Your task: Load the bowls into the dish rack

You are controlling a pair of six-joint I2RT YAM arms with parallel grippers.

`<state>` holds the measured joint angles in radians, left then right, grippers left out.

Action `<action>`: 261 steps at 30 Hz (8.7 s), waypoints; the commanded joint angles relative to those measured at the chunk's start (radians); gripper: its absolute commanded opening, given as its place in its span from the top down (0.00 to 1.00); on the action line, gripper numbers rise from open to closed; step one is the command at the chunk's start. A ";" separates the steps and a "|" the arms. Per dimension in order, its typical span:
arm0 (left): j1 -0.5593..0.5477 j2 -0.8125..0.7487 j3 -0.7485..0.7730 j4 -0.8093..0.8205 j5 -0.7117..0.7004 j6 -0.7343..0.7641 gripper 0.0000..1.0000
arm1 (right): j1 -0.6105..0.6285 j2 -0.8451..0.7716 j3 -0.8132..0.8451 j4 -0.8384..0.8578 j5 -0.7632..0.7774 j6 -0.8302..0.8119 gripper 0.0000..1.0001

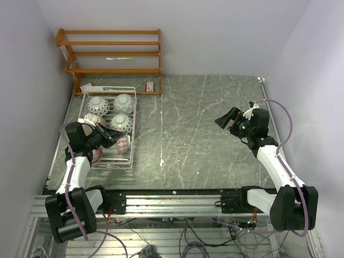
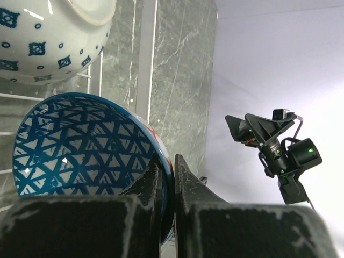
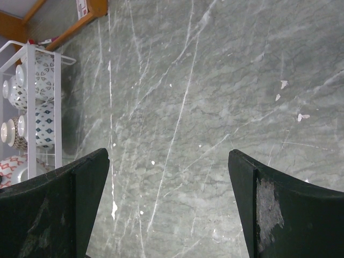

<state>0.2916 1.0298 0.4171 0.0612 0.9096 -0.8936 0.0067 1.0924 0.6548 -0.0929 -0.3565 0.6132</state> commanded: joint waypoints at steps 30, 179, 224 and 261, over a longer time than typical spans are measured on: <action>-0.006 -0.102 -0.035 -0.043 -0.060 -0.188 0.93 | 0.002 0.103 -0.039 0.113 -0.005 0.004 0.07; -0.183 -0.160 0.435 -0.623 -0.531 0.269 0.93 | 0.094 0.134 0.036 0.088 0.032 0.007 0.08; -0.616 -0.012 0.434 -0.522 -0.913 0.252 0.01 | 0.187 0.155 0.105 0.043 0.084 -0.029 0.07; -0.615 -0.579 1.022 -1.203 -1.307 0.391 0.07 | 1.172 1.189 1.386 -0.328 0.526 -0.081 0.11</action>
<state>-0.3172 0.4717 1.4265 -1.1133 -0.4164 -0.5217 1.1610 2.1815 1.9278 -0.3325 0.1040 0.5278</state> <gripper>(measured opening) 0.938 0.896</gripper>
